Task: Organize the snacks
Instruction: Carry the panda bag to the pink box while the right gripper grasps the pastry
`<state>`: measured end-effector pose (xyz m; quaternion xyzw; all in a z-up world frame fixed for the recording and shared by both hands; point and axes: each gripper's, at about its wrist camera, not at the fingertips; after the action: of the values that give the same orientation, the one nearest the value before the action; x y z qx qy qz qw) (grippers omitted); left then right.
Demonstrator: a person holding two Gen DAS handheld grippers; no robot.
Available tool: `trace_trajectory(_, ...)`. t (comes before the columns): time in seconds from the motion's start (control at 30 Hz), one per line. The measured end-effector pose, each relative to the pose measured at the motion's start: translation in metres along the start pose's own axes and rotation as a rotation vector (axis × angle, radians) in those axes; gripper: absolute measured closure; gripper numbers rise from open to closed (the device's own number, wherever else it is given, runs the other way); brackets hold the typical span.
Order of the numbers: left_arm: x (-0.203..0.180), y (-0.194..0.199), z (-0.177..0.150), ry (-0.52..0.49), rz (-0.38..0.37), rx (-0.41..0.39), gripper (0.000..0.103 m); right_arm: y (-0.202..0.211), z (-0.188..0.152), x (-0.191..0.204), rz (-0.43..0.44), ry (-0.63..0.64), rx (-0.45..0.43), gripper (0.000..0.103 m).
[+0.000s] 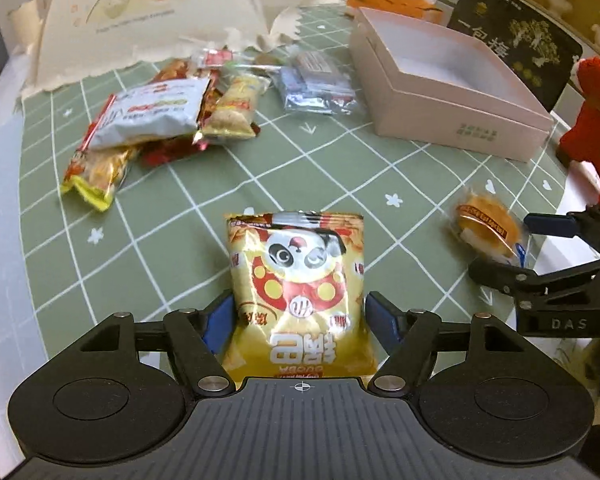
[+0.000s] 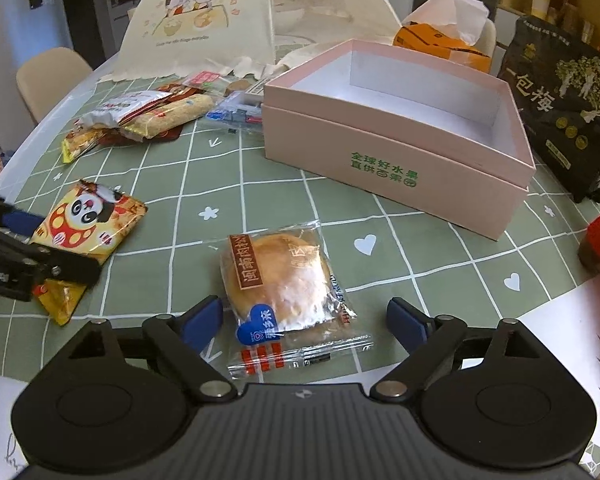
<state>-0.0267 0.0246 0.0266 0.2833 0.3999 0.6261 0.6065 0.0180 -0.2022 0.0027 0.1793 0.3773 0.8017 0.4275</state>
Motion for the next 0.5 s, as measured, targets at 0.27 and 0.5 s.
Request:
trace_trajectory(0.27, 0.0, 0.013, 0.007, -0.032, -0.076, -0.039, 0.038, -0.001, 0.017, -0.007, 0.05, -0.007, 0.008, 0.038)
trace_trajectory(0.5, -0.014, 0.043, 0.046, -0.071, -0.217, -0.139, 0.039, 0.017, 0.024, -0.009, 0.11, 0.001, 0.009, 0.048)
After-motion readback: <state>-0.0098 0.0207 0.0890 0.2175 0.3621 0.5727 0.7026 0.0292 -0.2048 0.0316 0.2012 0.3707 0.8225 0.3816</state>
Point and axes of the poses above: each gripper's, at about its wrist camera, not at the fingertips, and y roughly against the way its jaws point, x to its left, z to its top, and after that the axes turned 5 degrees about y, right-handed
